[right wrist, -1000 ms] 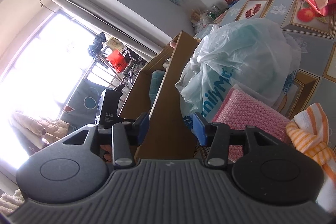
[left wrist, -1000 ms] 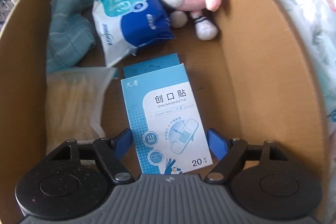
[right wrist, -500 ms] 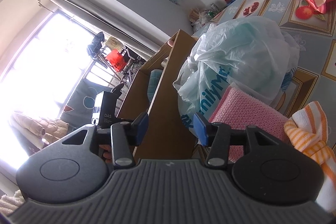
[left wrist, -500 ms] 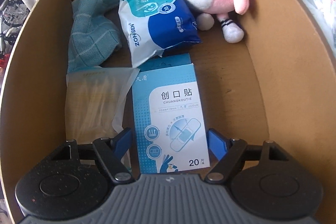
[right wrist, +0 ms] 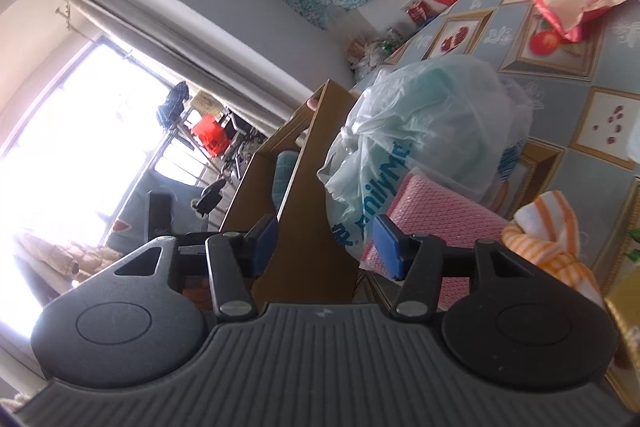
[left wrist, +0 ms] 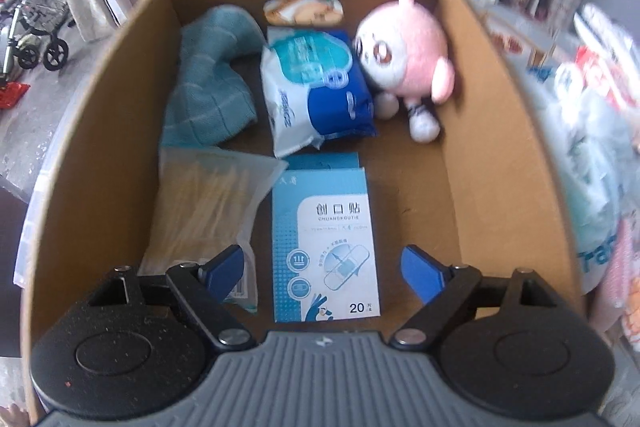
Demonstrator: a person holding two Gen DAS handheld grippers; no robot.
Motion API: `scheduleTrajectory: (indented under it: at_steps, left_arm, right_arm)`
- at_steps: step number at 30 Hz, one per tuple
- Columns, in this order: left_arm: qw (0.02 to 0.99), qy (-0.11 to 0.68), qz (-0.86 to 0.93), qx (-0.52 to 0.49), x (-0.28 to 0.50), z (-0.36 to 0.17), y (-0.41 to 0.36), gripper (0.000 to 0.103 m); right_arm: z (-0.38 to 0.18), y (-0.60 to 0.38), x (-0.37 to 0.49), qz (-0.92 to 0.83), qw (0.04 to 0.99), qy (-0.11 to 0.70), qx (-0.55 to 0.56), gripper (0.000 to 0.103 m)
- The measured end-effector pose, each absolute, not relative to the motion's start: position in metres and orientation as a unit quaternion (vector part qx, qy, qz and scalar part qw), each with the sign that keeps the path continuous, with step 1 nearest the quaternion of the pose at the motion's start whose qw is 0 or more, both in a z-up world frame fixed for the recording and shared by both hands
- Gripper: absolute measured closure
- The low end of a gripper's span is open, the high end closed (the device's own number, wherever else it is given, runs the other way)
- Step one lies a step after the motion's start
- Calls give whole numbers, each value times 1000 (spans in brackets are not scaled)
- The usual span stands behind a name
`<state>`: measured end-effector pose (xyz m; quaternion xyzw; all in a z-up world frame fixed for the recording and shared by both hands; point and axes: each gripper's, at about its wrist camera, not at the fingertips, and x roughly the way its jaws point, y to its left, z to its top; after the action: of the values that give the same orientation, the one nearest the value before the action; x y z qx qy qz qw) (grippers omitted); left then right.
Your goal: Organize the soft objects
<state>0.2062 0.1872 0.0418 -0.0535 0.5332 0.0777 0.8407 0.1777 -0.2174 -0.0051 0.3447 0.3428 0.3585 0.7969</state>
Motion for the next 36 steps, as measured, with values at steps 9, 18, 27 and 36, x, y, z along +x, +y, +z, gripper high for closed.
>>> scheduleTrajectory:
  at_steps: [9, 18, 27, 36]
  left_arm:
    - [917, 395, 31, -45, 111, 127, 154, 15]
    - [936, 338, -81, -62, 25, 137, 82, 12]
    - [957, 263, -120, 38, 3, 75, -14, 12]
    - [958, 251, -129, 55, 49, 25, -64, 22]
  right_arm:
    - [-3, -239, 160, 336, 809, 323, 358, 50]
    - [0, -239, 160, 346, 813, 323, 339, 50]
    - [-1, -226, 191, 348, 821, 346, 292, 47]
    - [-6, -224, 242, 347, 811, 422, 212, 39]
